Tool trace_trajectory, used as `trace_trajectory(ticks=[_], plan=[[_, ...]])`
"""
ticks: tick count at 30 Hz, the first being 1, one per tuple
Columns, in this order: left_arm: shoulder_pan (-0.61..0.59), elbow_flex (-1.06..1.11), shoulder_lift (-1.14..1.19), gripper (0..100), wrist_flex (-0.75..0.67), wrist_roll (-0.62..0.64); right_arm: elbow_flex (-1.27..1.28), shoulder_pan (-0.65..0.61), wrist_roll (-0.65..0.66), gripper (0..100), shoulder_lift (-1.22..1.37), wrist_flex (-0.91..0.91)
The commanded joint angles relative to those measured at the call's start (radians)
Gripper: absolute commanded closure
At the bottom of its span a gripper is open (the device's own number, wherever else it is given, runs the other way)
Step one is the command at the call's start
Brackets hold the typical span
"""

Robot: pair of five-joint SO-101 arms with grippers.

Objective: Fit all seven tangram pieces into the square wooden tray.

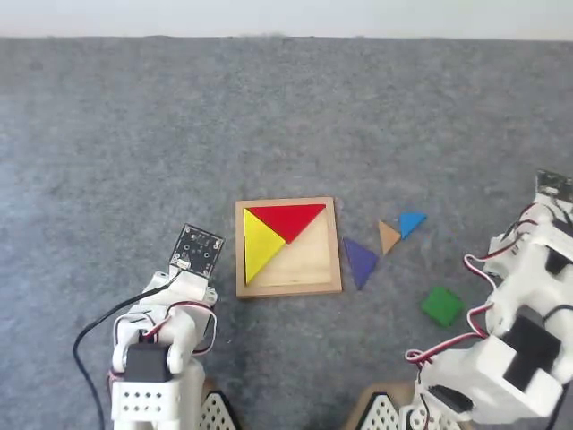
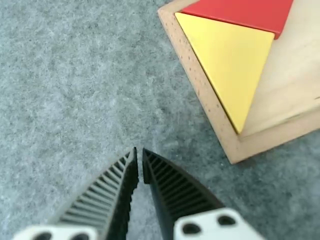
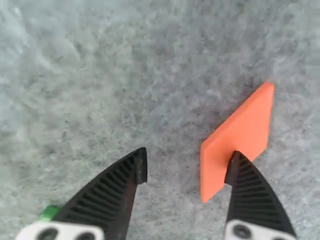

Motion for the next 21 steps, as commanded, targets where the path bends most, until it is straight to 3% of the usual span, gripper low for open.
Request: trace_trajectory(ticks=[1, 13, 21], plan=[[-0.005, -0.007, -0.023, 98, 0.003, -0.011, 0.046, 0.099, -0.012, 74.9, -0.002, -0.033], [-0.005, -0.007, -0.023, 98, 0.003, -0.011, 0.069, 0.265, 0.041, 74.7, -0.03, -0.036], [-0.005, -0.007, -0.023, 98, 0.003, -0.011, 0.066, 0.255, -0.02, 74.6, -0.312, 0.071]])
